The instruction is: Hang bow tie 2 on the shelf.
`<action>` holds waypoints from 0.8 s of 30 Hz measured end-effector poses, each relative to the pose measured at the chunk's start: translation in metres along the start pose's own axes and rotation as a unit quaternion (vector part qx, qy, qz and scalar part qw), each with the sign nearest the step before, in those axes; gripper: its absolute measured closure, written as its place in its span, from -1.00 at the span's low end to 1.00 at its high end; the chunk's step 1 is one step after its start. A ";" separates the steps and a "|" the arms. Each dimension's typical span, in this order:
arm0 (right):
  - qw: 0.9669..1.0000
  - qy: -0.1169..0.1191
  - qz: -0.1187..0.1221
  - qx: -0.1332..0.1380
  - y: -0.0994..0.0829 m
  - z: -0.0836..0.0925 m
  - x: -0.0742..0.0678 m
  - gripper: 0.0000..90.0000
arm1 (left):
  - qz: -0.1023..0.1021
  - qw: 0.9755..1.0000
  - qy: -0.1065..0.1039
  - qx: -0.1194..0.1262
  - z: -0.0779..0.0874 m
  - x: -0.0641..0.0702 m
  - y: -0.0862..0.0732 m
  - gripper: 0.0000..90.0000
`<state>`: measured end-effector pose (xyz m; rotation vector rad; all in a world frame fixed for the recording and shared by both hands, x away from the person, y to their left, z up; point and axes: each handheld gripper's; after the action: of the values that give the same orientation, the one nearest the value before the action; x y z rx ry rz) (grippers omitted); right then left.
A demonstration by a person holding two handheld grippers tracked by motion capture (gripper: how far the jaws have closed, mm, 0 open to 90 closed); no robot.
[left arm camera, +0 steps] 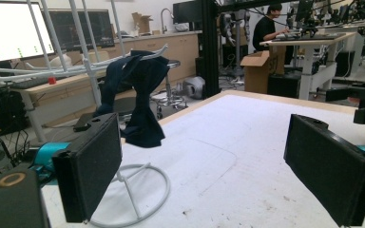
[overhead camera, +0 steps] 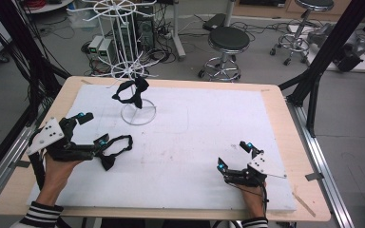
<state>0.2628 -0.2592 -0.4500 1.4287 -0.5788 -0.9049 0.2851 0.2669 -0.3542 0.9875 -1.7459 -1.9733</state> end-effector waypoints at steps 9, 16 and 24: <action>1.000 0.002 0.002 0.002 0.000 0.000 0.001 -0.99 | -0.001 1.000 -0.013 -0.013 -0.001 0.000 -0.002 -0.72; 1.000 0.001 -0.002 0.002 0.000 0.000 0.001 -0.99 | -0.008 0.998 -0.049 -0.049 -0.001 -0.006 -0.007 -0.72; 1.000 0.002 -0.005 0.002 0.000 0.000 0.001 -0.99 | -0.023 0.991 -0.112 -0.075 -0.006 -0.017 -0.010 -0.74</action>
<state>0.2632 -0.2600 -0.4503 1.4379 -0.5706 -0.9086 0.3037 0.2756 -0.3593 0.7897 -1.6668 -2.2827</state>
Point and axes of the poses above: each handheld gripper's, and its own axes: z roughly backward along the jaws, y roughly out of its top, x roughly to its right, and after that the axes turned 11 degrees about -z, right-handed
